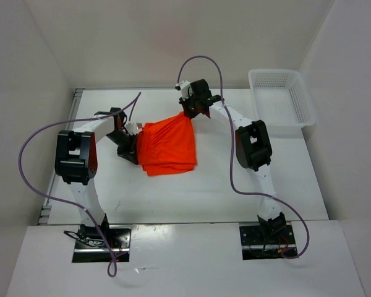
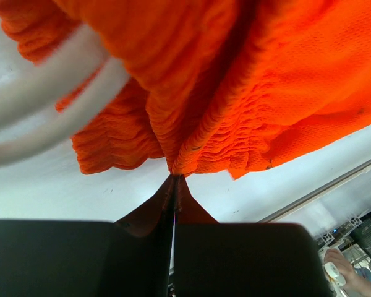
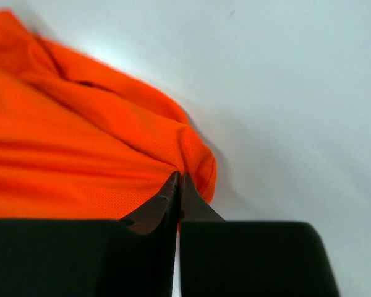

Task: Fold and stack the shorts
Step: Fold the shorts

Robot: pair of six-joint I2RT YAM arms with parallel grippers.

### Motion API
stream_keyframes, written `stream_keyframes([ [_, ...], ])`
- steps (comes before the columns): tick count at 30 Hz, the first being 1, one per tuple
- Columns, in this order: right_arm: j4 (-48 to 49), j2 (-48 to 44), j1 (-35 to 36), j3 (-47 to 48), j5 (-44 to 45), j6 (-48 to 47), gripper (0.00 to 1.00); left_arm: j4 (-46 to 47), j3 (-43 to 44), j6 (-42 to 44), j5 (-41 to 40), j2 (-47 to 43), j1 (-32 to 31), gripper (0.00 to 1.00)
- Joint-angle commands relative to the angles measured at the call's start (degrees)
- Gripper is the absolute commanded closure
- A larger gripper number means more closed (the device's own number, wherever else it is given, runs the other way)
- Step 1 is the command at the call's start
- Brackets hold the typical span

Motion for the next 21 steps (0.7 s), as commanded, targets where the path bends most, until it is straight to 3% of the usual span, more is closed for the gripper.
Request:
stream_keyframes([
  [1, 7.8, 1.8, 0.1, 4.7, 8.1, 6.8, 1.0, -2.4, -1.4, 0.3, -2.1, -3.0, 0.2, 1.0],
  [8, 8.3, 2.8, 0.1, 1.8, 9.7, 5.2, 1.0, -2.4, -1.9, 0.3, -2.0, -3.0, 0.2, 1.0],
  [10, 7.8, 2.8, 0.8, 1.1, 9.7, 4.6, 0.88, -1.9, -0.5, 0.3, -2.0, -2.4, 0.2, 1.0],
  [11, 7.8, 2.8, 1.5, 1.1, 9.7, 4.6, 0.66, -1.9, -0.5, 0.3, -2.0, -2.4, 0.2, 0.93],
  [13, 7.8, 1.6, 1.5, 2.4, 9.0, 4.6, 0.49, -1.9, 0.9, 0.3, -1.3, -1.9, 0.2, 0.79],
  [14, 7.8, 1.6, 2.0, 3.0, 9.0, 4.6, 0.45, -1.9, 1.6, 0.3, -0.5, -1.9, 0.2, 0.72],
  [15, 7.8, 1.0, 2.0, 3.5, 9.0, 4.6, 0.4, -1.9, 1.6, 0.3, 0.4, -1.9, 0.2, 0.52],
  [19, 7.2, -2.9, 2.0, 4.8, 9.0, 5.2, 0.36, -2.4, 3.5, 0.3, 1.6, -2.7, 0.2, 0.29],
  [21, 7.2, -4.8, 2.0, 3.6, 10.2, 5.2, 0.36, -2.9, 5.1, 0.3, 3.2, -4.0, 1.3, 0.28],
])
